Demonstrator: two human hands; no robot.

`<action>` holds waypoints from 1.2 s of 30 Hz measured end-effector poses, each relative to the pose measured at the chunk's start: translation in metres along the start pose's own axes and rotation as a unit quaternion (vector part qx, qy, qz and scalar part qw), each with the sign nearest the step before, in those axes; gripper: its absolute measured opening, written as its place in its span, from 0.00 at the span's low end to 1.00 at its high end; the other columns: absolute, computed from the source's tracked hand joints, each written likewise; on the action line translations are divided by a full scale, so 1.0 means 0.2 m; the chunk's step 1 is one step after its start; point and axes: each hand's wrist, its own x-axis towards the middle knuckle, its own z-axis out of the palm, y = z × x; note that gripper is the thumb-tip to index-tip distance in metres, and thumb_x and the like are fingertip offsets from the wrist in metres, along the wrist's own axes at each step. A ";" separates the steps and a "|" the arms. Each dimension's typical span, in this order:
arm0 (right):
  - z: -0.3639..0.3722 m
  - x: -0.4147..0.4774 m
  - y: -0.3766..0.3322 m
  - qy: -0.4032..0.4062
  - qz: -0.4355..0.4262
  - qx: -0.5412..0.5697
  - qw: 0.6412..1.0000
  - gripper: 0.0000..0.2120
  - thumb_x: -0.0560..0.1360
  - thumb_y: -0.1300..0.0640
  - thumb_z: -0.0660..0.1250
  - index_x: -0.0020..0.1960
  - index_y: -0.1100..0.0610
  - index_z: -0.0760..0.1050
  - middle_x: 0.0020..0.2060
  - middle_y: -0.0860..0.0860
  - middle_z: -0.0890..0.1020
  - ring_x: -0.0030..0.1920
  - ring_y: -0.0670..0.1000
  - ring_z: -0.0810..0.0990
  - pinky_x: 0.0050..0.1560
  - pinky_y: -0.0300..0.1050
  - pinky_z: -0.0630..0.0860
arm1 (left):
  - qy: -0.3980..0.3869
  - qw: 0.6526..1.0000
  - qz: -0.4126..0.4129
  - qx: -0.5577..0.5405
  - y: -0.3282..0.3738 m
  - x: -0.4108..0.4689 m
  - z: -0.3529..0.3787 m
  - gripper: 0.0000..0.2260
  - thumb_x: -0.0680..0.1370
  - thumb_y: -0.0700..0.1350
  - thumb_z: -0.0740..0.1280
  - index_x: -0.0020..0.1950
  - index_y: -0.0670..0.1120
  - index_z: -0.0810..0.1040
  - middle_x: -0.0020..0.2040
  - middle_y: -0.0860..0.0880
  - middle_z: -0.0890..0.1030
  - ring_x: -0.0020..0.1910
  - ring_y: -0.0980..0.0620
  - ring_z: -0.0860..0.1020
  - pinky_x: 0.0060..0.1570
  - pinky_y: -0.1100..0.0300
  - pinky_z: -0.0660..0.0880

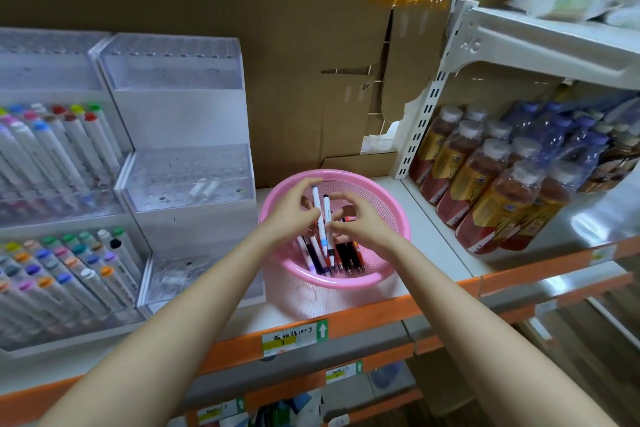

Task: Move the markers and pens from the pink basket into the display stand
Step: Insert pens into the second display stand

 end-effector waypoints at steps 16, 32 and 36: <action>0.00 -0.19 -0.27 0.056 -0.204 -0.050 0.976 0.28 0.69 0.69 0.68 0.65 0.49 0.71 0.55 0.46 0.79 0.49 0.49 0.80 0.42 0.49 0.81 | 0.116 0.982 0.150 -0.019 0.21 -0.21 -0.09 0.22 0.74 0.38 0.67 0.66 0.54 0.72 0.46 0.51 0.78 0.42 0.53 0.80 0.46 0.52 0.81; 0.50 -0.15 -0.77 -0.022 -0.299 -0.031 0.953 0.26 0.73 0.66 0.72 0.67 0.48 0.71 0.43 0.62 0.80 0.44 0.58 0.83 0.46 0.55 0.83 | 0.223 0.957 0.185 -0.029 0.25 -0.60 -0.75 0.21 0.76 0.37 0.68 0.65 0.55 0.71 0.49 0.45 0.75 0.40 0.46 0.81 0.39 0.59 0.81; 0.68 -0.11 -0.86 -0.036 -0.311 -0.020 0.949 0.26 0.73 0.64 0.72 0.66 0.47 0.71 0.42 0.57 0.79 0.43 0.55 0.83 0.44 0.51 0.83 | 0.263 0.945 0.191 -0.025 0.20 -0.69 -0.94 0.20 0.76 0.38 0.68 0.63 0.56 0.70 0.48 0.45 0.75 0.41 0.48 0.80 0.38 0.60 0.81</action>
